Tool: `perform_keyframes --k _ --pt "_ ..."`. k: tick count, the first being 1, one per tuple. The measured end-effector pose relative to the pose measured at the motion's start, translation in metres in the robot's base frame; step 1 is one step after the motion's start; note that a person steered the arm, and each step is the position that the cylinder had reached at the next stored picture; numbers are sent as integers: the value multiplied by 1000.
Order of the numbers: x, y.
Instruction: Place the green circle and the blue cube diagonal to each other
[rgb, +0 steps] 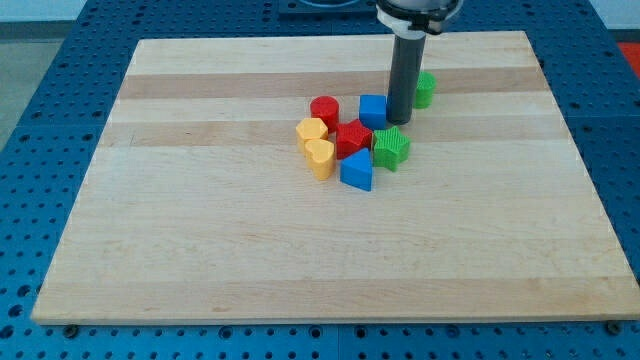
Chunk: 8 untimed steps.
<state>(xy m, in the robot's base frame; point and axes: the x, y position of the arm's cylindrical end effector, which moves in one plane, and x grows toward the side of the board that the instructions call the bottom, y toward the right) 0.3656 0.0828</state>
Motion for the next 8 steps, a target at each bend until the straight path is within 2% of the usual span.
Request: perform_keyframes --k 1,3,4,6,8 --pt "0 -1" --pt "-5 69" --pt "-31 82" --pt "-63 63" --pt "-67 43"
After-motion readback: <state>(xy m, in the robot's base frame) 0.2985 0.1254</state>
